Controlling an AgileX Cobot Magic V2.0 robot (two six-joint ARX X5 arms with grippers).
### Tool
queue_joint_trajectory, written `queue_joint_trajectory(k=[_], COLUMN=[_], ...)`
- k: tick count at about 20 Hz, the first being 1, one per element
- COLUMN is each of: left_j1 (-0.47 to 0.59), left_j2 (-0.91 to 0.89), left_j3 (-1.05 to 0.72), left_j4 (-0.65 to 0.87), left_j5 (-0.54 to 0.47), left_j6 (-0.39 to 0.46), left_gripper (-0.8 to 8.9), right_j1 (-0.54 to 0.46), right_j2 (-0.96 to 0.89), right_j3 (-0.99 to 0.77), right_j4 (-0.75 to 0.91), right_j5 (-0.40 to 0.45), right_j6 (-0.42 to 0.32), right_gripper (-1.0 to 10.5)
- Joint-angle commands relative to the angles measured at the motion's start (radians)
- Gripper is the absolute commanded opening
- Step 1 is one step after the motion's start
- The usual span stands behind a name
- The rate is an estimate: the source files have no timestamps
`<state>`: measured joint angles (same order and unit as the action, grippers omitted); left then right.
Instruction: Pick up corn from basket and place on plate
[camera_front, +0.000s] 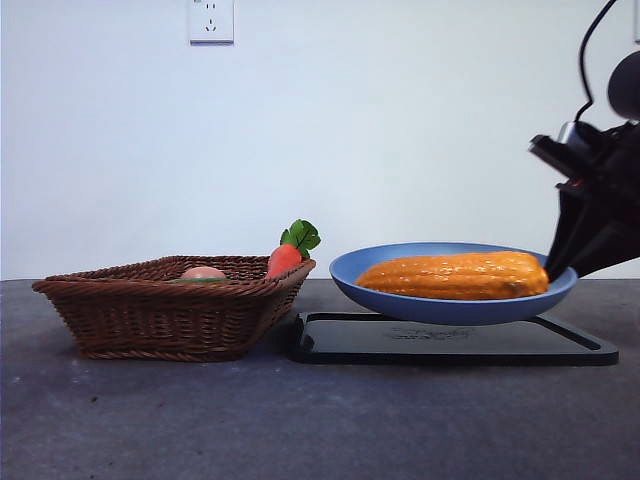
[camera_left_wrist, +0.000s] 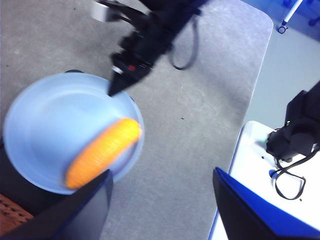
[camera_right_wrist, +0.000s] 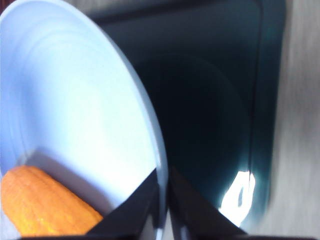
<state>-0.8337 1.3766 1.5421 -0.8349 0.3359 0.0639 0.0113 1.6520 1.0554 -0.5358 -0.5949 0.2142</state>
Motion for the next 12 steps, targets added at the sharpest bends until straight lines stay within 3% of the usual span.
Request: queue_joint_trajectory(k=[1, 12], left_j1=[-0.008, -0.008], left_j2=[0.002, 0.002], left_j3=[0.022, 0.022], left_j4=[0.002, -0.007], left_j5=[-0.002, -0.002], left_j6=[-0.01, -0.018], left_gripper=[3.25, 3.25], right_j1=[-0.002, 0.0], right_j2=[0.082, 0.224], right_j3=[0.078, 0.149], right_j4=[0.008, 0.035], right_j5=[-0.008, -0.008], right_j6=[0.008, 0.014], right_gripper=[0.0, 0.0])
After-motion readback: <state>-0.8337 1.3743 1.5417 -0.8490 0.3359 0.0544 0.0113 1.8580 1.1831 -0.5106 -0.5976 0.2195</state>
